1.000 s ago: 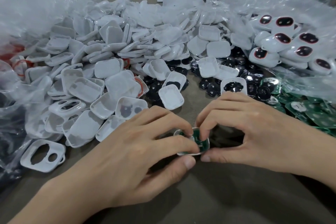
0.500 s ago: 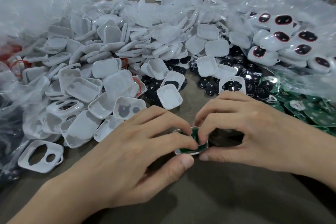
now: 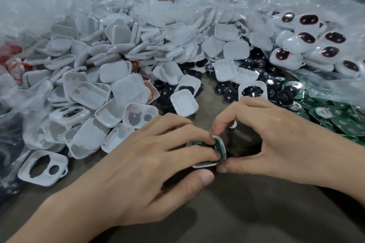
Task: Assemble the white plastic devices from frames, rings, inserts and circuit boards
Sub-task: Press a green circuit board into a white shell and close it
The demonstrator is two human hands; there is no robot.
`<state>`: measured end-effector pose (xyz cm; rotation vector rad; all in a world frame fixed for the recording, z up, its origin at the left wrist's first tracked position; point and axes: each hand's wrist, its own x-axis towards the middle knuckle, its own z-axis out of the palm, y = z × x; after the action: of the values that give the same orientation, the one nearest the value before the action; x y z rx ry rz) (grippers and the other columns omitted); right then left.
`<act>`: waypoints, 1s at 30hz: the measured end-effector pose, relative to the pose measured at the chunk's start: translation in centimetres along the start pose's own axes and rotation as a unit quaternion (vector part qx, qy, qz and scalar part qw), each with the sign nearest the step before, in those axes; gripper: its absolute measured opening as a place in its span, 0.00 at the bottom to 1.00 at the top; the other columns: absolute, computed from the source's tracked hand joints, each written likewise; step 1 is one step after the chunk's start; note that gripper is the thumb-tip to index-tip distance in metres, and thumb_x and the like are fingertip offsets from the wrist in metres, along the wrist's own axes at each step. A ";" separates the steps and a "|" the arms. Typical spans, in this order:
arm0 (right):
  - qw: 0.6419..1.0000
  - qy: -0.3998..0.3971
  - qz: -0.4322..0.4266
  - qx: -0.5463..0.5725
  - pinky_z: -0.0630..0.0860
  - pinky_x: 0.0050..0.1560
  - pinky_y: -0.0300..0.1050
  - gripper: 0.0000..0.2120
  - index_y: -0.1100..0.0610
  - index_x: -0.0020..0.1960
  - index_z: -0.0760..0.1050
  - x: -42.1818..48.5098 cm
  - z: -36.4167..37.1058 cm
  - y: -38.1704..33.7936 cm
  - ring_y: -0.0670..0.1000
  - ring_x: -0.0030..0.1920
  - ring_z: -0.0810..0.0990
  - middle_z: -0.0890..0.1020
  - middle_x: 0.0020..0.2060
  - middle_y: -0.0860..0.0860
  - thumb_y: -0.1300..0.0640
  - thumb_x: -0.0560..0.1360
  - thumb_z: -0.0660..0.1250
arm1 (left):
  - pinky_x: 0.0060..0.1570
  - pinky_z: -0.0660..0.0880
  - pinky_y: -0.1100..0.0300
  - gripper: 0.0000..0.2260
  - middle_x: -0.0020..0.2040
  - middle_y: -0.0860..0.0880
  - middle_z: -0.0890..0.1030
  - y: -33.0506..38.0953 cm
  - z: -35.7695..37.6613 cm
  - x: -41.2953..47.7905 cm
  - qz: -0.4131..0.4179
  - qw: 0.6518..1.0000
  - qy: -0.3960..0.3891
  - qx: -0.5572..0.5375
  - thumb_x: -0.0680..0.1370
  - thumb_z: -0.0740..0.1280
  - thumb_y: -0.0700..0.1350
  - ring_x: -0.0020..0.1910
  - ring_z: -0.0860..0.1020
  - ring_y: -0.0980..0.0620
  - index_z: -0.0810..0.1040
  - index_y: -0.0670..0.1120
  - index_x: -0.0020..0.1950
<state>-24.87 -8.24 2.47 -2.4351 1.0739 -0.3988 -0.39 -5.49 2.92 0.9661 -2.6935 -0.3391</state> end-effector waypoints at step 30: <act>0.997 -0.002 -0.072 -0.019 0.73 0.58 0.49 0.10 0.39 0.50 0.75 0.2 0.1 0.3 0.45 0.55 0.77 0.78 0.50 0.36 0.35 0.73 0.67 | 0.53 0.70 0.63 0.11 0.52 0.60 0.76 -0.8 0.3 -0.2 -0.080 0.995 0.043 -0.031 0.80 0.64 0.60 0.52 0.75 0.58 0.80 0.56 0.56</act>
<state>-24.84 -8.54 2.29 -2.5544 0.9151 -0.4241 0.14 -5.96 2.35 1.1547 -2.5193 -0.4013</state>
